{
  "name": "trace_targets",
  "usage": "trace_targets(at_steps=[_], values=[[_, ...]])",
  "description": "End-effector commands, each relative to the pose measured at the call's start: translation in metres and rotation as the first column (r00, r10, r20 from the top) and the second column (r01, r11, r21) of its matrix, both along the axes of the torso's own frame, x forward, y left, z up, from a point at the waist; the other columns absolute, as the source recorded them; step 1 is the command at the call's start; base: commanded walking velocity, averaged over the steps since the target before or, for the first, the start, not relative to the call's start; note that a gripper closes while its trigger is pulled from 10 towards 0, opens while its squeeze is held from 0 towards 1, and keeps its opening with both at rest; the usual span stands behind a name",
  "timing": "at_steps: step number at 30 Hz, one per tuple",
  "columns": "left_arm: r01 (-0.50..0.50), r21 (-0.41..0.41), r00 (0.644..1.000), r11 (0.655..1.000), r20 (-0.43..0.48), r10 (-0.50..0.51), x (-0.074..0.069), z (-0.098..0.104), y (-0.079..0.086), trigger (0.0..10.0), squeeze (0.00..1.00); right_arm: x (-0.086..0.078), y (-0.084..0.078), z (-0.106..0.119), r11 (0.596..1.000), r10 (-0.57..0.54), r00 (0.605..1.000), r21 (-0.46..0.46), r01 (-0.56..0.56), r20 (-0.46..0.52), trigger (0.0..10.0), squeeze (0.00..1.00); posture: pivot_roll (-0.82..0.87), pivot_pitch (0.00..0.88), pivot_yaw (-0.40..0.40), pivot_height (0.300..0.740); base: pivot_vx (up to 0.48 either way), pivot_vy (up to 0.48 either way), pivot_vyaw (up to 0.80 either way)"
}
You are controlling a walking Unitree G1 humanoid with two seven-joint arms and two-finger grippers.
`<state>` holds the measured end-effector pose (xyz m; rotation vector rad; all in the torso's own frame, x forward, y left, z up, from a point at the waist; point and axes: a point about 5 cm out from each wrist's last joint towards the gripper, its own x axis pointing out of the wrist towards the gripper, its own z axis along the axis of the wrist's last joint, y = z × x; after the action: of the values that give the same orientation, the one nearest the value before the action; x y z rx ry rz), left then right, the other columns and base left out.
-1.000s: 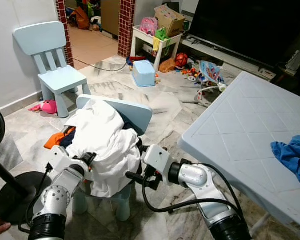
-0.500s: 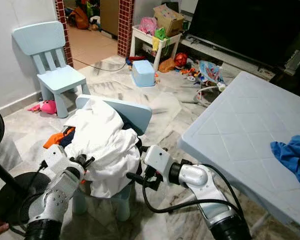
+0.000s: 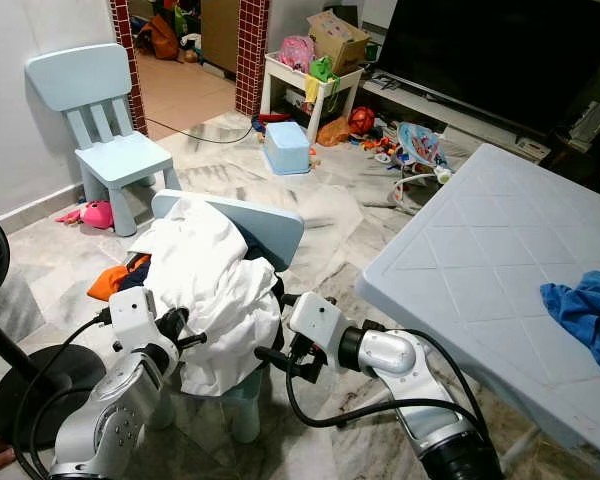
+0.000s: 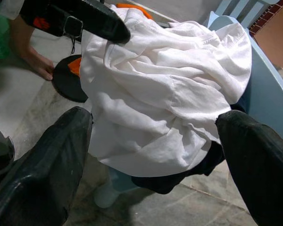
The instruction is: Hang hanger
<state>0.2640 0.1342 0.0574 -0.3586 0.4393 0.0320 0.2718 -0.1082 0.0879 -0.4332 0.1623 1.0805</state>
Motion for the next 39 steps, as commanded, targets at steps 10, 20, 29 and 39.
trace_targets(at_steps=[10, 20, 29, 39], values=[[-0.025, 0.046, 1.000, 0.999, 0.005, 0.025, -0.002, 0.003, 0.001, 10.0, 1.00, 0.003, -0.006, -0.001, 1.000, -0.005, 1.000, -0.023, 0.005, 0.003, 10.0, 0.00, -0.06, 0.000, -0.166, 0.740, 0.000, 0.000, 0.00], [-0.076, 0.022, 0.997, 0.997, -0.015, 0.076, 0.001, -0.001, 0.005, 10.0, 1.00, 0.003, -0.003, -0.002, 1.000, 0.002, 1.000, -0.023, -0.002, 0.004, 10.0, 0.00, -0.06, 0.000, -0.165, 0.740, 0.000, 0.000, 0.00], [-0.104, 0.010, 0.994, 0.995, -0.010, 0.104, 0.010, -0.001, 0.004, 10.0, 1.00, 0.001, -0.003, -0.003, 1.000, 0.002, 1.000, -0.024, -0.002, 0.004, 10.0, 0.00, -0.07, 0.000, -0.164, 0.740, 0.000, 0.000, 0.00], [-0.122, -0.051, 0.992, 0.991, -0.043, 0.120, 0.017, -0.005, -0.001, 10.0, 1.00, 0.001, -0.003, -0.003, 1.000, 0.007, 1.000, -0.027, -0.007, 0.005, 10.0, 0.00, -0.07, 0.000, -0.168, 0.740, 0.000, 0.000, 0.00]])
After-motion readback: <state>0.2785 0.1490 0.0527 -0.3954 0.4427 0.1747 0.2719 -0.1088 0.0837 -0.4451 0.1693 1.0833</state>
